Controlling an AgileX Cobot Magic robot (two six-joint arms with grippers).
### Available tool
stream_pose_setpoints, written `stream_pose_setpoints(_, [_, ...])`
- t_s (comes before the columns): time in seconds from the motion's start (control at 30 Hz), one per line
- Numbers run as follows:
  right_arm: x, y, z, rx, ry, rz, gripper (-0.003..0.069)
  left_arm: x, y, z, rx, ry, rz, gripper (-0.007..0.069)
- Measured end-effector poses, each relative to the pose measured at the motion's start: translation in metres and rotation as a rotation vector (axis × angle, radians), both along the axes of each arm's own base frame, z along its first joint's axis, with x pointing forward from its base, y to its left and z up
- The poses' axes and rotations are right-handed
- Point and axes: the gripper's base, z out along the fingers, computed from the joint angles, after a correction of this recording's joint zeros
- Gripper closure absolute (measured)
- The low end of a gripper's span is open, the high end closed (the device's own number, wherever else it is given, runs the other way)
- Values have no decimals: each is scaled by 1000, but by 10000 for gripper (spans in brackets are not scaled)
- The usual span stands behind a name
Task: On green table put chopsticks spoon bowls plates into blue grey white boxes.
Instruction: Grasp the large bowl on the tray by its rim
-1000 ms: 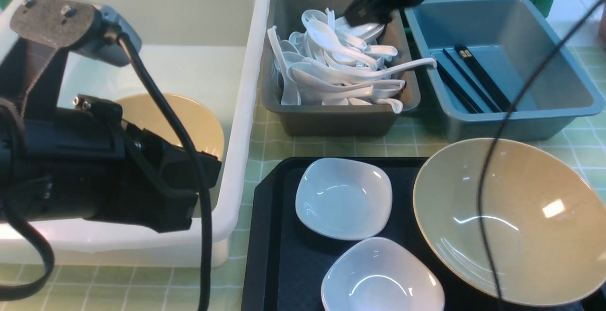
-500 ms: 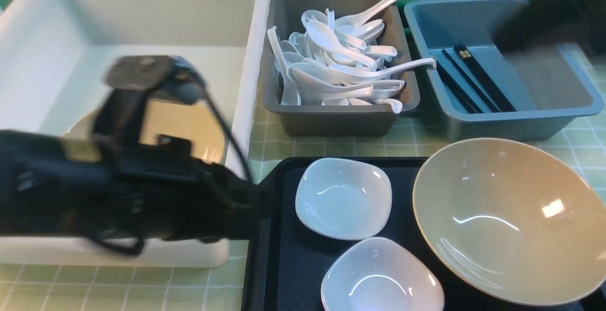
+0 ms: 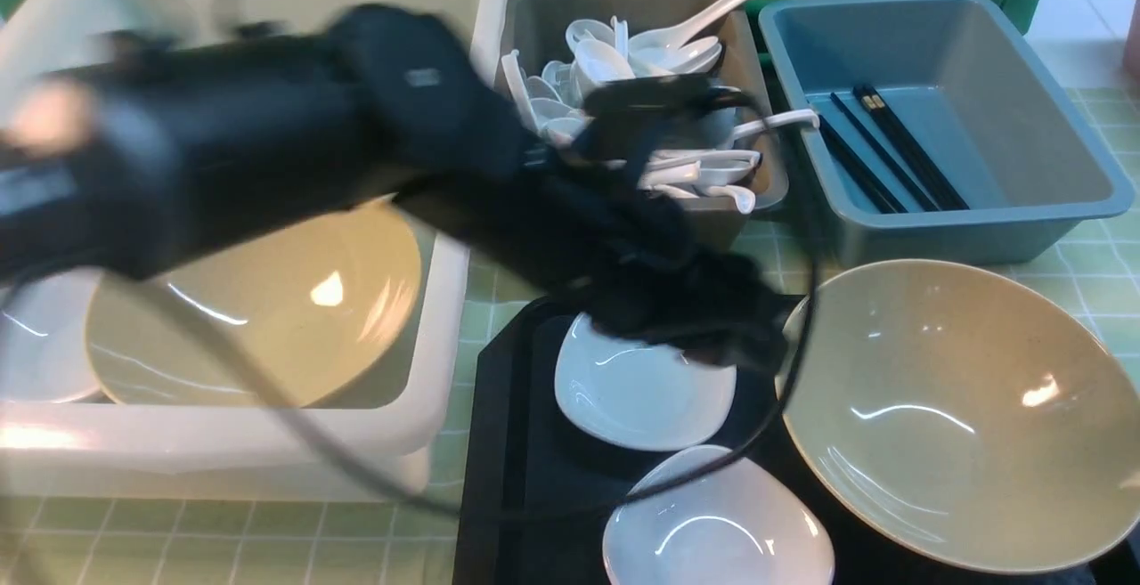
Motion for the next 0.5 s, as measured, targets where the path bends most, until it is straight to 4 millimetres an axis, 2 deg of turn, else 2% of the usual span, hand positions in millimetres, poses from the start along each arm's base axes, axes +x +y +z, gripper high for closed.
stream_pose_setpoints(0.07, [0,0,0,1,3,1,635,20,-14,-13,13,23,21,135])
stream_pose_setpoints(0.1, [0,0,0,1,5,0,635,23,-17,-16,15,27,23,125])
stream_pose_setpoints(0.17, [0,0,-1,0,7,1,635,43,-32,-35,38,53,23,92])
stream_pose_setpoints(0.33, [0,0,-1,-15,-4,14,635,69,-53,-80,83,113,9,95])
stream_pose_setpoints(0.43, [0,0,-2,-22,-1,18,635,78,-61,-93,87,130,-3,227])
stream_pose_setpoints(0.47, [0,0,-2,-23,-1,17,635,78,-61,-93,88,130,-3,239])
stream_pose_setpoints(0.5, [0,0,-3,-23,0,18,635,79,-63,-94,74,145,-4,379])
